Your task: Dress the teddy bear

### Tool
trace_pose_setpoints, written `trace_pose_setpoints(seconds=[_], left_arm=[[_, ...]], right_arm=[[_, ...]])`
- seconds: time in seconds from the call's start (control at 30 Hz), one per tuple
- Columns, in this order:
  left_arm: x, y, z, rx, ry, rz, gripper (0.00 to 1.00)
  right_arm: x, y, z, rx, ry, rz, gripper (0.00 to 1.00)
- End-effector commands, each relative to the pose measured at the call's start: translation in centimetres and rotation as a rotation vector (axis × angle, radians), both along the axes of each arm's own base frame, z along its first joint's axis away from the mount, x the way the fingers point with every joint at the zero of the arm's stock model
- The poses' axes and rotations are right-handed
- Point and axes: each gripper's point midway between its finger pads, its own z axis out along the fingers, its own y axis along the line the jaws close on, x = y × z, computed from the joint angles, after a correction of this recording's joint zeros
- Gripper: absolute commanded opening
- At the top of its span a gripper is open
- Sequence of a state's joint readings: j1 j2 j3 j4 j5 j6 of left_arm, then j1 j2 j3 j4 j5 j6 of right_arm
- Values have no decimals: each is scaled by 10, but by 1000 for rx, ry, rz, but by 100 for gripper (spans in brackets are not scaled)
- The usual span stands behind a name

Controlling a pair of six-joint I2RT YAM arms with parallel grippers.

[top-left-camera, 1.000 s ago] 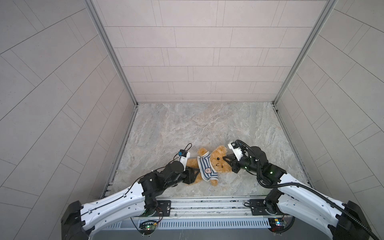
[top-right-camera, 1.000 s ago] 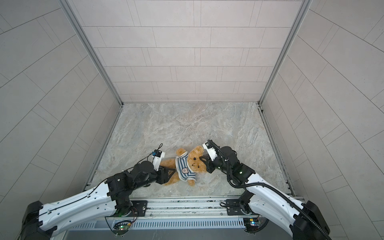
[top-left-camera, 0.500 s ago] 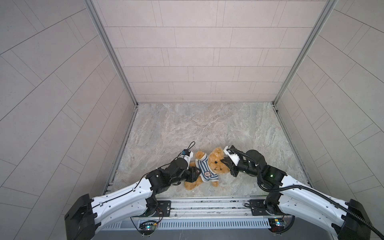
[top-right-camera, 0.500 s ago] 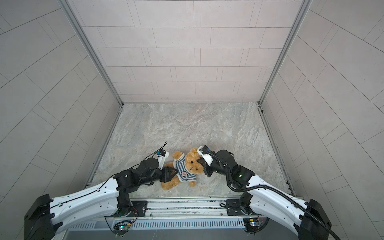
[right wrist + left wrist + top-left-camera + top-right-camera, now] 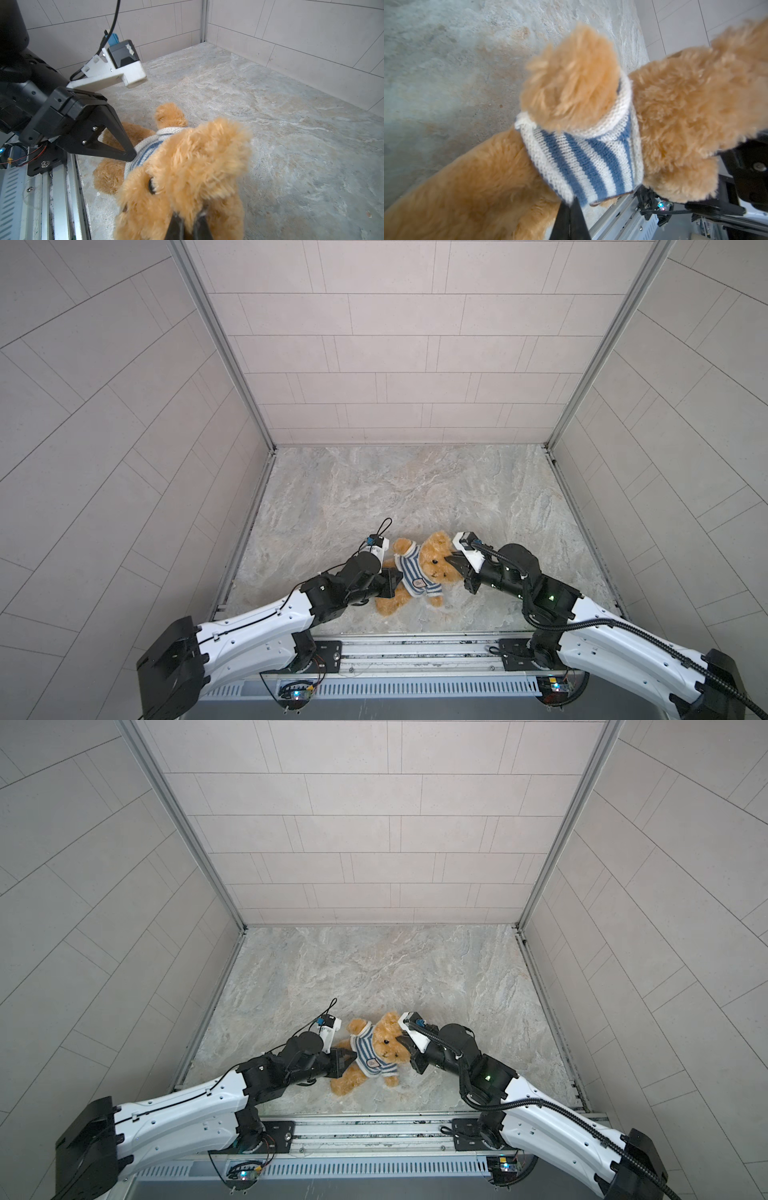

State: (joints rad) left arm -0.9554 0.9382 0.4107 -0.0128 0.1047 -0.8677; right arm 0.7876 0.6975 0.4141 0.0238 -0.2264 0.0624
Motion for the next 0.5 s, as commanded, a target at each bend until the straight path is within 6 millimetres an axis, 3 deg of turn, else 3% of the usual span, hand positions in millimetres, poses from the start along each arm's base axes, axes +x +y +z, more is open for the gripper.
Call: trace_pose_setpoints(seconds=[0.0, 0.37, 0.47], left_arm=[[2, 11, -12, 28, 4, 48, 0], [2, 37, -52, 120, 24, 105, 0], [1, 30, -50, 111, 19, 71, 0]], right_arm=[[1, -5, 19, 36, -72, -22, 0], [-4, -16, 34, 69, -116, -48, 0], [-5, -15, 33, 69, -113, -41, 0]])
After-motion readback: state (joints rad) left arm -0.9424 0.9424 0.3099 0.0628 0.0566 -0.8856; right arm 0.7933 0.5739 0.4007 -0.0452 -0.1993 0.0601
